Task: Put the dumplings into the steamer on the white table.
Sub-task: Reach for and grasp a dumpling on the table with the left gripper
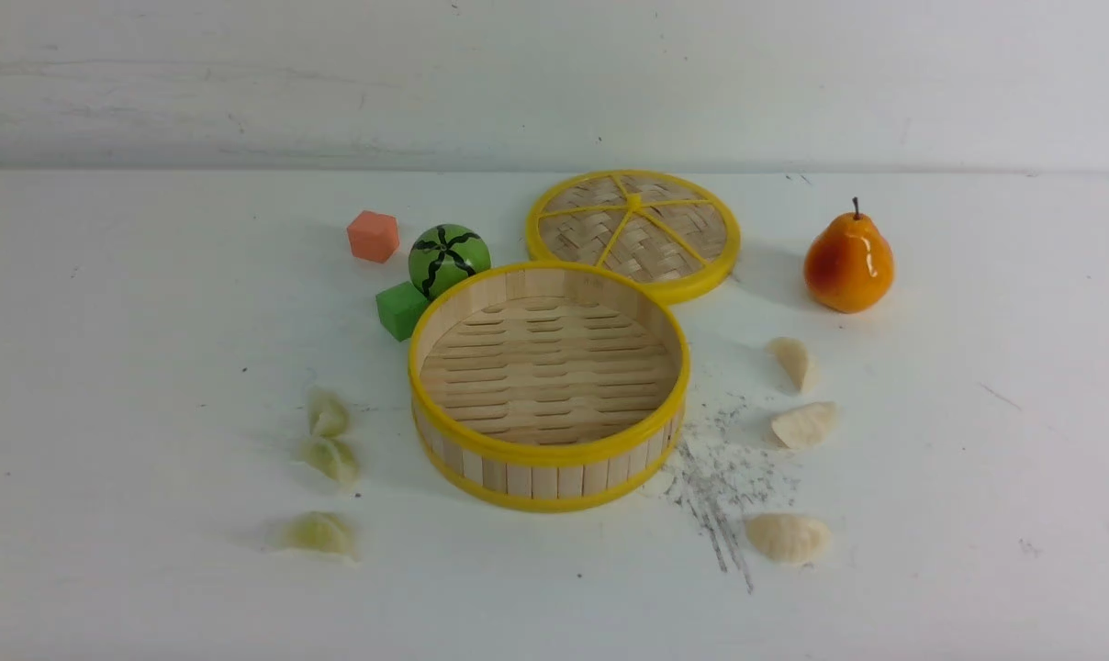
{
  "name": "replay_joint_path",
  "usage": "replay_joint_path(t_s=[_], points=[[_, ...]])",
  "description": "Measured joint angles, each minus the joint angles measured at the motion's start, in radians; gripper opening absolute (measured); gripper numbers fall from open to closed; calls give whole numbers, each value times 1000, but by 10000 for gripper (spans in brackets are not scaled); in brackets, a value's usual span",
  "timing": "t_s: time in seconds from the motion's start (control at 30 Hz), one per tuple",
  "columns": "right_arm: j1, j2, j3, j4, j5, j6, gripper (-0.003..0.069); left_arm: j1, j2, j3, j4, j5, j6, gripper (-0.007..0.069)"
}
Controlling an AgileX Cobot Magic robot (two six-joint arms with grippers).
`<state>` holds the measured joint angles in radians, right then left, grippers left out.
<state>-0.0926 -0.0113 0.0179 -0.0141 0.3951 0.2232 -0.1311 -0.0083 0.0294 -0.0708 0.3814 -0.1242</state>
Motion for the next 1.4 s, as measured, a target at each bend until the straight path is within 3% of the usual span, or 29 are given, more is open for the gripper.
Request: replay_joint_path(t_s=[0.87,1.13,1.4], points=[[0,0,0,0,0,0,25,0,0,0,59,-20,2,239],[0,0,0,0,0,0,36,0,0,0,71,-235,4,239],[0,0,0,-1,0,0,48,0,0,0,71,-583,4,239]])
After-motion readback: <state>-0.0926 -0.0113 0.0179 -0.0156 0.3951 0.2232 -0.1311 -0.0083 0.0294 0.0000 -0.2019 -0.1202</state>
